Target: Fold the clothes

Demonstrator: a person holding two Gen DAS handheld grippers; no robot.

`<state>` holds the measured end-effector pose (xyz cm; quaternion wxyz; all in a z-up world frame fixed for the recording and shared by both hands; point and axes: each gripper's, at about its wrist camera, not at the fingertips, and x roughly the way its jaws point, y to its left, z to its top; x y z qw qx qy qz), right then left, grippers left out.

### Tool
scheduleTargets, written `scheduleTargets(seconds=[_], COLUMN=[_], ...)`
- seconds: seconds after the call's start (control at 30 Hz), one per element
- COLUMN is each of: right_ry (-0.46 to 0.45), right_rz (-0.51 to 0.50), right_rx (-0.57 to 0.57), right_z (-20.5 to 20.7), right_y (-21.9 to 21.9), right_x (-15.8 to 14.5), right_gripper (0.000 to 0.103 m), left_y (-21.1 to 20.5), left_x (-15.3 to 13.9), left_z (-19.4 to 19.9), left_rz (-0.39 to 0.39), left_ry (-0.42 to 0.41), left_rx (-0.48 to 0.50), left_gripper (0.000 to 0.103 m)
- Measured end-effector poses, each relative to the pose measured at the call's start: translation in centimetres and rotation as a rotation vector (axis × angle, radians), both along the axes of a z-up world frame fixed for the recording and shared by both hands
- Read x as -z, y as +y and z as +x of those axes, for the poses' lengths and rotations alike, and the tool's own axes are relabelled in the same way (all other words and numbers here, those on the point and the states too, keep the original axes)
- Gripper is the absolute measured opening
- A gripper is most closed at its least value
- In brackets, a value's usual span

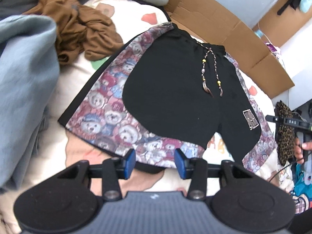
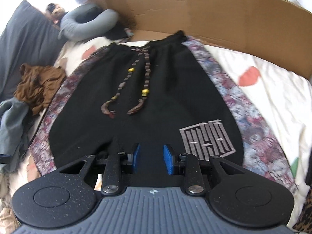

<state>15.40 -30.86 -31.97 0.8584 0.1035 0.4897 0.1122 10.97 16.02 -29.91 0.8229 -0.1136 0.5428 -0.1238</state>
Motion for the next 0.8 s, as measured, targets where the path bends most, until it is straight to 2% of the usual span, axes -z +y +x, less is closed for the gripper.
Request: scheduleTargets(seconds=[0.27,0.47,0.73,0.8], right_ry=[0.046,0.080,0.122,0.131], right_rz=[-0.002,-0.024,-0.051,-0.045], right_rx=[-0.155,-0.209,-0.283,-0.283], right_z=[-0.2,-0.8,-1.3,-1.4], right_y=[5.3,7.9,10.7,11.2], right_x=[0.1,0.7,1.4,1.8], right_gripper=[0.033,0.033,0.034,0.034], left_y=[-2.1,-4.7,-8.2,-9.1], left_x=[4.2,7.7,10.2,10.4], left_z=[-3.3,-4.2,-3.8,-3.5], left_rz=[-0.092,-0.156,-0.185,-0.181], left_ry=[-0.018,-0.020,-0.077,-0.095], left_rx=[0.000,0.035,0.074,0.094], left_gripper=[0.049,0.049,0.051,0.046])
